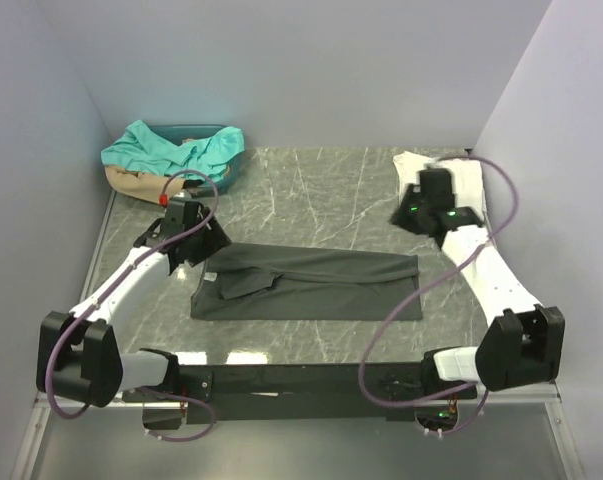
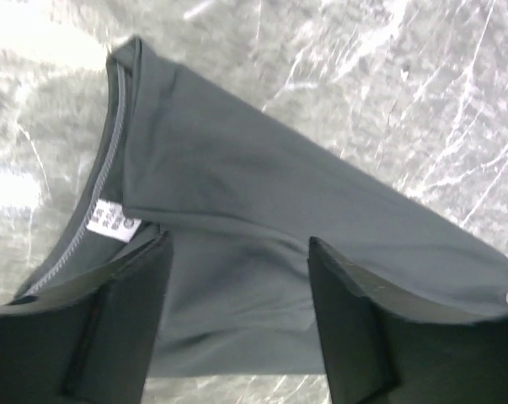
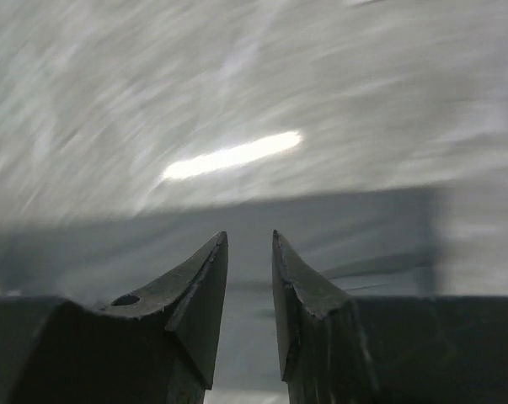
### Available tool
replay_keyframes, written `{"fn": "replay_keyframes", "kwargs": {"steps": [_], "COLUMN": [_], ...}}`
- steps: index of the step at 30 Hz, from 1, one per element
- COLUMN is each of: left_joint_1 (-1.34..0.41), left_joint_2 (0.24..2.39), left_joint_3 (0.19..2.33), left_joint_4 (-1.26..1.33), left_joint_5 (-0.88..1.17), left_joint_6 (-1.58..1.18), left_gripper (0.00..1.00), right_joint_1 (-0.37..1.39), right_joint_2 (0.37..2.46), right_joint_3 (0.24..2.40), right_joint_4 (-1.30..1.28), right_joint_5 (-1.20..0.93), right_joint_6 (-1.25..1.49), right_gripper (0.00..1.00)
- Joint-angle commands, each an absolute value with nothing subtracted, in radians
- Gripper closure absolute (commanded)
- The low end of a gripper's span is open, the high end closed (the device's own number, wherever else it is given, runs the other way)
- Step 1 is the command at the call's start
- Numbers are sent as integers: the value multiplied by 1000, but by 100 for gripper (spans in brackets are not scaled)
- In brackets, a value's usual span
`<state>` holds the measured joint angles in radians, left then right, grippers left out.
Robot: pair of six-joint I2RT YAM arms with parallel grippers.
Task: Fold and stack the t-shirts
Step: Fold the tshirt
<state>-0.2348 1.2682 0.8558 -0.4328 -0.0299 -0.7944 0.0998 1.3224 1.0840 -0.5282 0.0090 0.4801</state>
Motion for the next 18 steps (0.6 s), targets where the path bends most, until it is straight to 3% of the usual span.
{"fn": "replay_keyframes", "kwargs": {"steps": [1, 7, 11, 18], "left_joint_1": [-236, -236, -236, -236], "left_joint_2": [1232, 1172, 1164, 1157], "left_joint_3": [801, 738, 719, 686], "left_joint_4": [-431, -463, -465, -495], "left_joint_5": [37, 92, 190, 229], "left_joint_6": [-813, -812, -781, -750], "left_gripper": [27, 24, 20, 20], "right_joint_1": [288, 635, 751, 857], "right_joint_2": [1292, 1403, 1535, 1736], "right_joint_3": [1036, 1064, 1153, 1304], "right_joint_4": [-490, -390, -351, -385], "right_joint_5": [-107, -202, -277, -328], "right_joint_6": [546, 643, 660, 653], "right_gripper": [65, 65, 65, 62]}}
